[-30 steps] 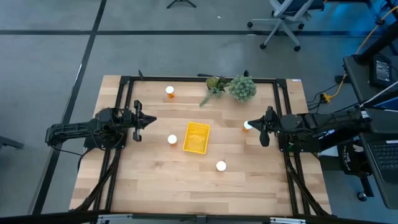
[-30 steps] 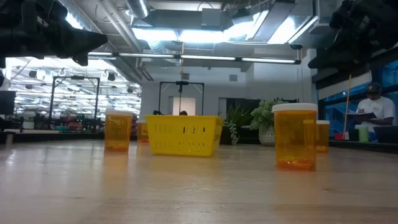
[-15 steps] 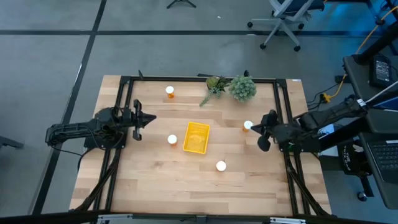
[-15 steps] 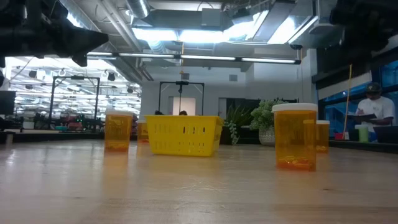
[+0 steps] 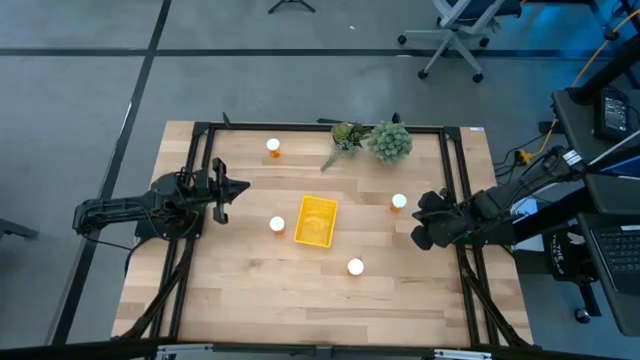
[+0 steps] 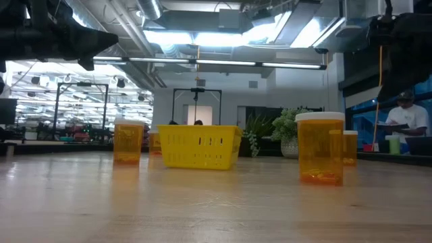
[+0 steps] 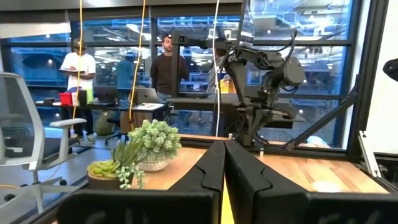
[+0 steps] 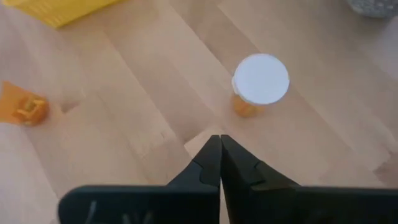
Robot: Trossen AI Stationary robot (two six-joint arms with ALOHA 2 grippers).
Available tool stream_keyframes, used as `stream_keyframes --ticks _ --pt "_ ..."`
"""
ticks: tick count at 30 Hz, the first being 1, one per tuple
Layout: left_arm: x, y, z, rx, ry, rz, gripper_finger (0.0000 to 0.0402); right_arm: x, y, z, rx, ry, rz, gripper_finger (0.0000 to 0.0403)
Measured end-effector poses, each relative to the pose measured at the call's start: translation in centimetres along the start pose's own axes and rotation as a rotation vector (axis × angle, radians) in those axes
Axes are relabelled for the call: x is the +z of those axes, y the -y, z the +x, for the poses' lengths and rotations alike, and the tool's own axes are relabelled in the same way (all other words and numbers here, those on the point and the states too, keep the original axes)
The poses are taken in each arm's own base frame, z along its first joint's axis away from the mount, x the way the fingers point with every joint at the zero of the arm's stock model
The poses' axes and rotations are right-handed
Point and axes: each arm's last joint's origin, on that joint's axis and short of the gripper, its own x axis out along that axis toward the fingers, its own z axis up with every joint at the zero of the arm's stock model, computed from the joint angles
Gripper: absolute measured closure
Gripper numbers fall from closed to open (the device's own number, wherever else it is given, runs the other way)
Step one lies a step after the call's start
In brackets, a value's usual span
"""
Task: Pick and place pill bottles into a basket
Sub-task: Put the orange pill bottle into the yellow bin
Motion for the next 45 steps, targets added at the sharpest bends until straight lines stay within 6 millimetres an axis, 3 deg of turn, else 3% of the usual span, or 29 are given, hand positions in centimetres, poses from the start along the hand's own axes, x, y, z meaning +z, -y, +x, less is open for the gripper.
stream_keyframes --ticks 15,24,34,39,45 --pt "0.0 -0.1 0.0 0.024 0.001 0.001 0.0394 -0.2 -0.3 0.4 -0.003 -0.036 -0.008 0.0359" --pt "-0.1 -0.1 0.0 0.024 -0.009 0.001 0.0391 -0.1 -0.2 0.5 -0.013 -0.026 0.009 0.0249" --pt "-0.3 0.0 0.0 -0.006 -0.029 0.0 0.0391 -2.5 1.3 3.9 -0.075 -0.054 0.058 0.0113" --pt "-0.3 0.0 0.0 -0.004 -0.029 0.0 0.0389 -3.0 1.4 4.5 -0.059 -0.064 0.064 0.0088" --pt "-0.3 0.0 0.0 -0.003 -0.03 0.001 0.0393 -4.1 1.8 6.5 -0.058 0.088 0.047 0.0086"
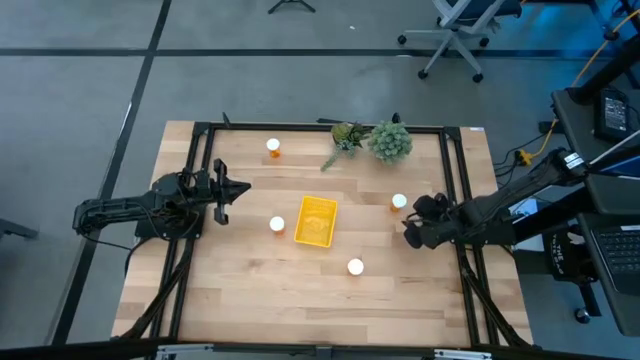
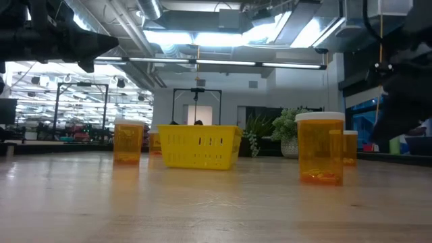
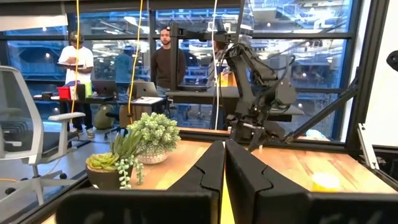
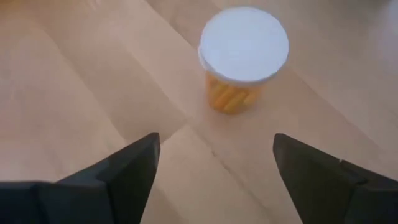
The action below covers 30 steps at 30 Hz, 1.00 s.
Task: Pick and place pill bottles into a basket
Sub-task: Put the orange pill bottle into the yellow bin
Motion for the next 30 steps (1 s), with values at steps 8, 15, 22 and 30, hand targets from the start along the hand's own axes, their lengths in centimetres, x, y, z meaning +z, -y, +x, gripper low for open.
stream_keyframes --ticks 8,15,22,30 --pt "0.0 0.0 0.0 0.001 -0.001 0.0 0.0393 -1.8 0.7 2.3 0.031 0.195 0.008 0.0086" --pt "0.0 0.0 0.0 0.001 -0.001 0.0 0.0392 -2.2 1.2 2.7 0.01 0.271 -0.016 0.0086" --pt "0.0 0.0 0.0 0.001 -0.002 0.001 0.0394 -1.9 1.0 2.8 -0.007 0.35 -0.068 0.0086" --pt "0.0 0.0 0.0 0.001 -0.002 0.001 0.0391 -1.8 0.9 2.8 0.002 0.359 -0.052 0.0086"
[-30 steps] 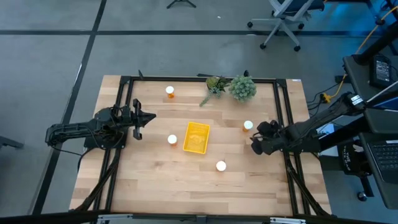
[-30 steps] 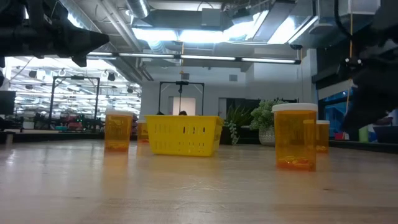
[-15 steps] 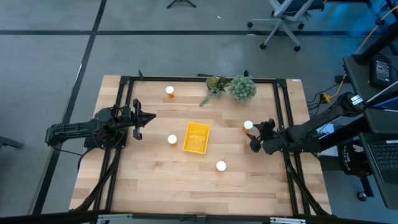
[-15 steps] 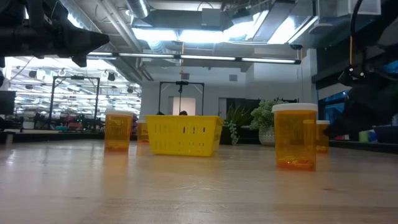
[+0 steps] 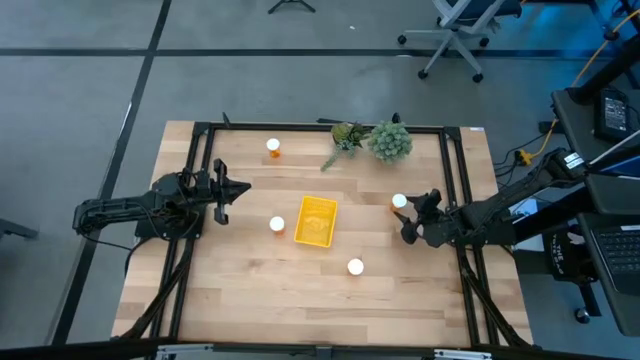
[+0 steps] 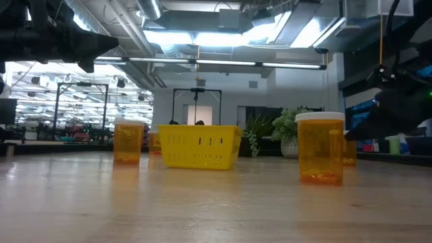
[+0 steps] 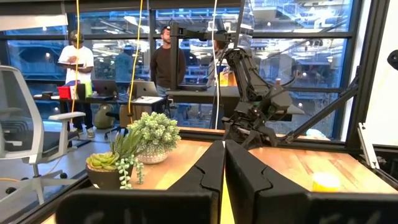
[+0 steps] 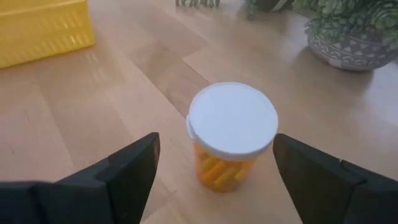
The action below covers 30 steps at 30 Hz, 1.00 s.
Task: Pick and place pill bottles into a basket
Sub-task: Put the orange pill bottle into the yellow bin
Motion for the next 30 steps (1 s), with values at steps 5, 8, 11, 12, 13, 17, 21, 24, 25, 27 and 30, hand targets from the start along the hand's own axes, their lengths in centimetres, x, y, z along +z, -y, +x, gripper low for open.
stream_keyframes --ticks 5,8,11,12,13,17,21,24,25,27,30 --pt "0.0 0.0 0.0 0.0 0.0 0.0 0.0394 0.04 0.04 0.04 -0.007 0.005 0.015 0.0086" --pt "0.0 0.0 0.0 0.0 0.0 0.0 0.0395 0.07 0.08 0.04 -0.02 0.017 0.025 0.0086" --pt "0.0 0.0 0.0 0.0 0.0 0.0 0.0393 0.07 0.08 0.04 -0.021 0.018 0.035 0.0086" --pt "0.0 0.0 0.0 0.0 0.0 0.0 0.0393 0.06 0.08 0.04 -0.021 0.017 0.036 0.0086" --pt "0.0 0.0 0.0 0.0 0.0 0.0 0.0393 0.06 0.08 0.04 -0.021 0.018 0.036 0.0086" --pt "0.0 0.0 0.0 0.0 0.0 0.0 0.0391 -0.06 0.08 0.11 -0.028 0.012 0.034 0.0086" --pt "0.0 0.0 0.0 0.0 0.0 0.0 0.0393 -0.44 0.05 0.35 -0.046 -0.004 0.044 0.0086" --pt "0.0 0.0 0.0 0.0 0.0 0.0 0.0395 -0.41 -0.2 0.54 -0.058 0.024 0.036 0.0086" --pt "0.0 0.0 0.0 0.0 0.0 0.0 0.0395 -0.37 -0.31 0.58 -0.058 0.033 0.033 0.0086" --pt "0.0 0.0 0.0 0.0 0.0 0.0 0.0394 -0.39 -0.46 0.69 -0.056 0.036 0.023 0.0086" --pt "0.0 0.0 0.0 0.0 0.0 0.0 0.0393 -0.47 -0.66 0.85 -0.054 0.038 0.028 0.0086"
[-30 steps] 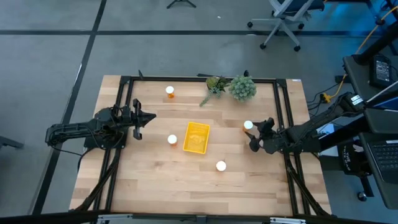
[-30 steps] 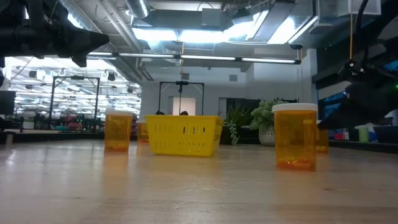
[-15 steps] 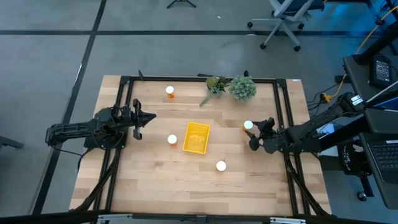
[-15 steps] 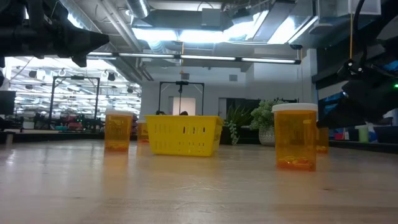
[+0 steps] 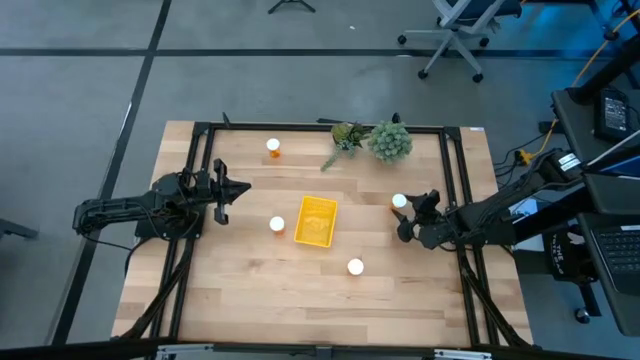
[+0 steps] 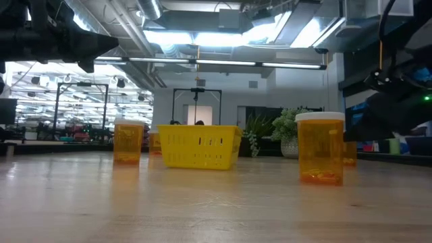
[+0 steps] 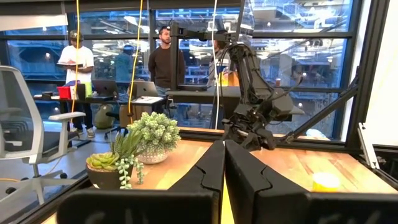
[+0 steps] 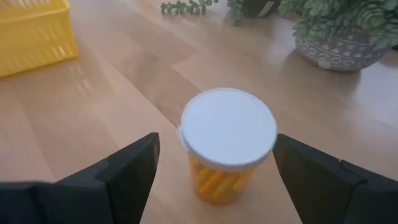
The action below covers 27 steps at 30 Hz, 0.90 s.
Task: Pick and place pill bottles into a basket
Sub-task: Put the orange pill bottle into the yellow bin
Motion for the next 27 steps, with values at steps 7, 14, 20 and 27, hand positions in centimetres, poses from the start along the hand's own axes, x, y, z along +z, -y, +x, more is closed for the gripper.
stream_keyframes --ticks 7,14,20,27 --pt "0.0 0.0 0.0 0.0 0.0 0.0 0.0394 -0.38 -0.29 0.38 -0.016 0.006 0.0 0.0086" --pt "0.0 0.0 0.0 0.0 0.0 0.0 0.0395 -0.69 -0.17 0.58 -0.066 0.031 -0.008 0.0104" --pt "0.0 0.0 0.0 0.0 0.0 0.0 0.0397 -0.68 -0.4 0.58 -0.025 0.001 0.021 0.0144" --pt "0.0 0.0 0.0 0.0 0.0 0.0 0.0398 -0.37 -0.72 0.59 -0.007 0.026 -0.002 0.0167"
